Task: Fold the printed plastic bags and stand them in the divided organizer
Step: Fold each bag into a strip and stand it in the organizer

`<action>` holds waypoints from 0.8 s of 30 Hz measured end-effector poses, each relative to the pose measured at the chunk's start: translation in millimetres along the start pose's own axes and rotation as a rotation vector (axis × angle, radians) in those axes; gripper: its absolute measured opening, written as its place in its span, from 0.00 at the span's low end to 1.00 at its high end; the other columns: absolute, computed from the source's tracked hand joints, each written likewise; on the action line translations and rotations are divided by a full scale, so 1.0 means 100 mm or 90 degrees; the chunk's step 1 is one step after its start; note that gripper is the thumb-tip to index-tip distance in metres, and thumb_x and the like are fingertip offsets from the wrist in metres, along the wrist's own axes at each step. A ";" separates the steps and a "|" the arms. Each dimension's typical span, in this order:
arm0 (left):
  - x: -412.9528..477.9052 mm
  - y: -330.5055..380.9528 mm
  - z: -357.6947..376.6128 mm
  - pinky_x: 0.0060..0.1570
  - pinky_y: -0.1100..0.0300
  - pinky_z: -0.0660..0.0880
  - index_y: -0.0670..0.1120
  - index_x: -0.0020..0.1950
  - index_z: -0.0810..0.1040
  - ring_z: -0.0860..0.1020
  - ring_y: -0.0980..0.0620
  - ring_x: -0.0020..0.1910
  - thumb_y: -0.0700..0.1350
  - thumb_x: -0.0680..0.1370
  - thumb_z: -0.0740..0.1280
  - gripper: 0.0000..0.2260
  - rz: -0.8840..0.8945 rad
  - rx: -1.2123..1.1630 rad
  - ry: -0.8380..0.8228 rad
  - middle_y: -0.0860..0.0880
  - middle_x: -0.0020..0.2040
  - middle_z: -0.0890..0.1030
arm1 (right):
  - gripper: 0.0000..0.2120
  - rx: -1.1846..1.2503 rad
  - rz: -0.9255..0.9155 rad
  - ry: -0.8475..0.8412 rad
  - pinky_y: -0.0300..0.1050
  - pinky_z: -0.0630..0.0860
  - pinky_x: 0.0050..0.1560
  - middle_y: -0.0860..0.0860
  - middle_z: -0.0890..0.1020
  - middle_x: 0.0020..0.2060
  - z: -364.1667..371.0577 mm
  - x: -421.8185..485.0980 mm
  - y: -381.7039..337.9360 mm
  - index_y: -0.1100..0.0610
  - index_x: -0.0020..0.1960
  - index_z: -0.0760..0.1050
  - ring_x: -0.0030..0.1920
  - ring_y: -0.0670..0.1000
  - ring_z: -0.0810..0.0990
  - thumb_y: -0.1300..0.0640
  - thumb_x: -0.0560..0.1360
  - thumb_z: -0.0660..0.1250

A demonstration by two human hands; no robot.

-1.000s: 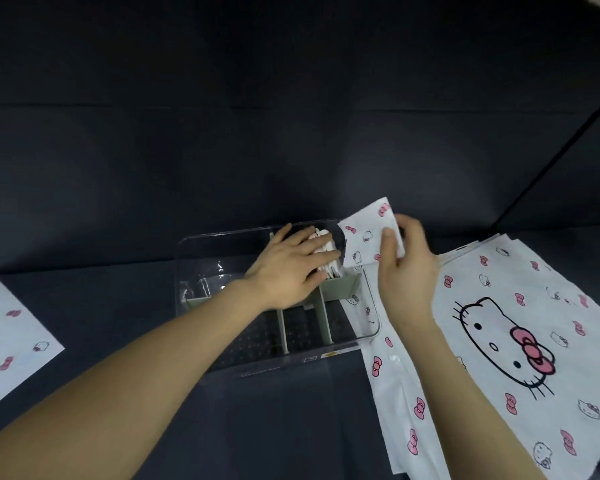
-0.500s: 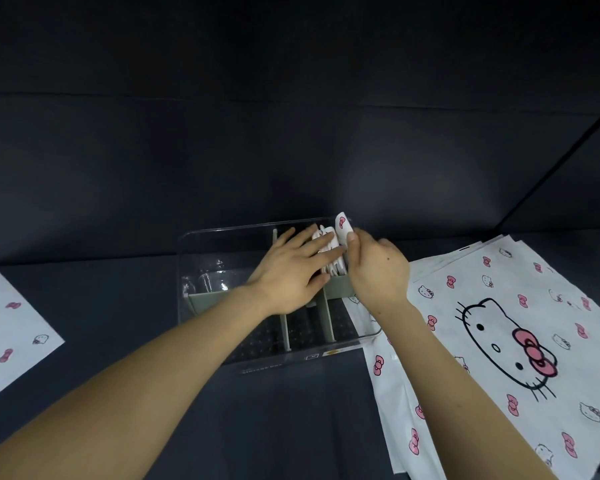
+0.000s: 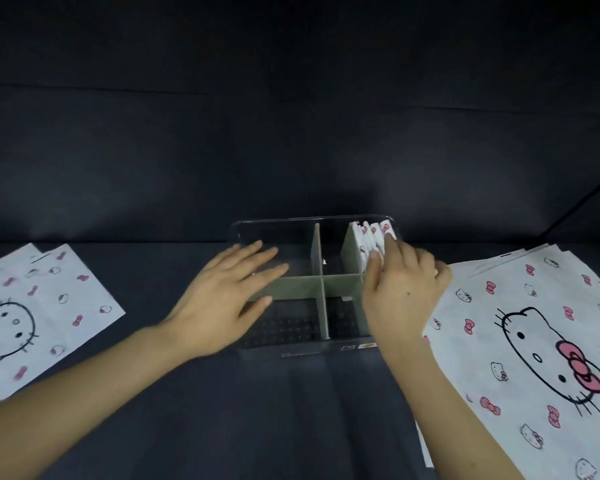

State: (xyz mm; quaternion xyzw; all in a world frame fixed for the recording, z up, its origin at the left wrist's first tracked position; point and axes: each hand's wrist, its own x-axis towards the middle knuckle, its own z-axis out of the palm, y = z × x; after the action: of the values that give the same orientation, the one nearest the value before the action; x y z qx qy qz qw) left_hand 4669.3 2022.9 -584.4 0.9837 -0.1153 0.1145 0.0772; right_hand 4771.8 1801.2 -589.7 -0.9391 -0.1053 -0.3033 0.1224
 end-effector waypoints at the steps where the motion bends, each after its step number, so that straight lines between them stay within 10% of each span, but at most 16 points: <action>1: -0.22 -0.08 -0.06 0.71 0.51 0.58 0.48 0.70 0.73 0.68 0.46 0.71 0.55 0.80 0.54 0.22 -0.030 0.010 0.002 0.46 0.70 0.72 | 0.17 0.038 -0.015 0.016 0.53 0.62 0.55 0.54 0.84 0.45 -0.07 -0.08 -0.13 0.60 0.55 0.80 0.46 0.58 0.78 0.53 0.77 0.56; 8: -1.69 -0.73 -0.16 0.62 0.39 0.70 0.39 0.60 0.80 0.76 0.33 0.60 0.62 0.78 0.51 0.31 -0.445 0.084 0.021 0.36 0.61 0.78 | 0.17 0.377 -0.293 -0.099 0.47 0.72 0.61 0.54 0.82 0.55 -0.35 -0.94 -1.29 0.61 0.58 0.79 0.55 0.53 0.79 0.54 0.79 0.58; 14: -2.08 -1.13 0.11 0.71 0.40 0.52 0.46 0.71 0.71 0.59 0.35 0.73 0.65 0.77 0.53 0.31 -0.756 0.064 -0.016 0.39 0.75 0.63 | 0.22 0.295 -0.386 -0.347 0.53 0.75 0.62 0.53 0.79 0.62 0.10 -1.49 -1.65 0.57 0.63 0.78 0.63 0.53 0.77 0.47 0.78 0.54; 24: -2.41 -1.18 0.34 0.73 0.43 0.47 0.55 0.70 0.73 0.57 0.41 0.76 0.66 0.78 0.47 0.28 -0.695 -0.004 0.043 0.46 0.75 0.65 | 0.31 0.209 -0.358 -0.407 0.53 0.55 0.70 0.55 0.72 0.69 0.44 -1.57 -1.56 0.59 0.69 0.71 0.70 0.55 0.69 0.42 0.82 0.41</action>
State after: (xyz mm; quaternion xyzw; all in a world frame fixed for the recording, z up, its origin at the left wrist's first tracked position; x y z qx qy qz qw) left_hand 4477.1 2180.4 -690.3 0.8962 0.4143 0.0886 0.1320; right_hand 4628.6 1942.9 -691.3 -0.8888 -0.4351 0.0008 0.1441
